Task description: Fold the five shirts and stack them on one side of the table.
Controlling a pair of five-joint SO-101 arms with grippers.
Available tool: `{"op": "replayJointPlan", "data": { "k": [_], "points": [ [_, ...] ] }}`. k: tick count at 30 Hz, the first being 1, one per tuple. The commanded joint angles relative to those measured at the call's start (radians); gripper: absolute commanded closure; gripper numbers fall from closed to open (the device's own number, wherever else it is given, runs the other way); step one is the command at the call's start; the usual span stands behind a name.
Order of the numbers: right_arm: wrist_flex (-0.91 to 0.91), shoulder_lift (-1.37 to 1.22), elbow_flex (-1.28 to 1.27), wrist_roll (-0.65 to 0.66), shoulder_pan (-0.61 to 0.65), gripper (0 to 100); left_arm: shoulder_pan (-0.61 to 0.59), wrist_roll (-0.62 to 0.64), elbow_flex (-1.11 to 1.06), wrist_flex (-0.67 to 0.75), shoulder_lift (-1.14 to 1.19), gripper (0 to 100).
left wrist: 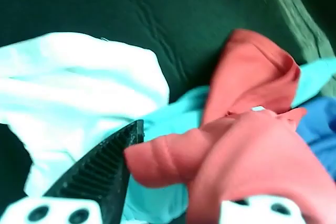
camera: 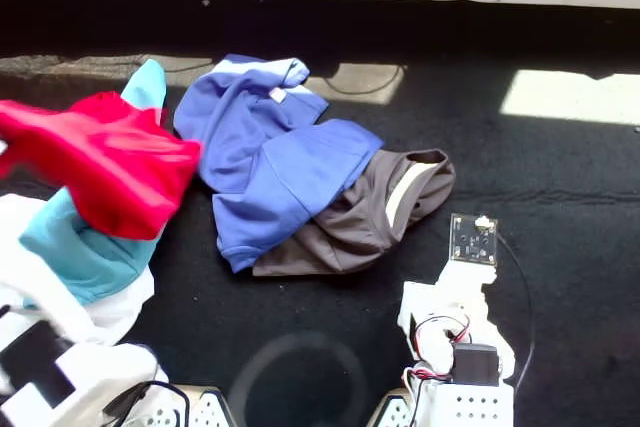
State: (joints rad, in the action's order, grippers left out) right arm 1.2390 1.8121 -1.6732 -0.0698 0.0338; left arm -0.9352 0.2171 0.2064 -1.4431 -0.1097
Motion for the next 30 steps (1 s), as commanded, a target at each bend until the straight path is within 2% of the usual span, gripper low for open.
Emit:
{"op": "replayJointPlan", "data": {
  "k": [1, 5, 8, 10, 12, 19, 21, 23, 27, 30],
  "points": [
    [0.002, 0.004, -0.130, -0.006, 0.005, 99.1, -0.252, -0.023, 0.015, 0.137, -0.047, 97],
    [0.002, 0.004, -0.130, -0.006, 0.005, 99.1, -0.473, -0.020, 0.010, 0.399, -0.050, 99],
    [0.002, 0.004, -0.130, -0.006, 0.005, 99.1, -0.567, -0.028, -0.002, 0.542, -0.039, 99],
    [0.002, 0.004, -0.130, -0.006, 0.005, 99.1, -0.588, -0.103, -0.033, 0.580, -0.035, 99],
    [0.002, 0.004, -0.130, -0.006, 0.005, 99.1, -0.588, -0.267, -0.077, 0.578, -0.028, 99],
    [0.002, 0.004, -0.130, -0.006, 0.005, 99.1, -0.512, -0.893, -0.406, 0.503, -0.007, 98],
    [0.002, 0.004, -0.130, -0.006, 0.005, 99.1, -0.492, -1.060, -0.461, 0.482, -0.002, 93],
    [0.002, 0.004, -0.130, -0.006, 0.005, 99.1, -0.460, -1.103, -0.512, 0.433, -0.002, 86],
    [0.002, 0.004, -0.130, -0.006, 0.005, 99.1, -0.392, -1.076, -0.533, 0.255, -0.010, 74],
    [0.002, 0.004, -0.130, -0.006, 0.005, 99.1, -0.340, -1.023, -0.478, 0.077, -0.010, 75]
  ]
}}
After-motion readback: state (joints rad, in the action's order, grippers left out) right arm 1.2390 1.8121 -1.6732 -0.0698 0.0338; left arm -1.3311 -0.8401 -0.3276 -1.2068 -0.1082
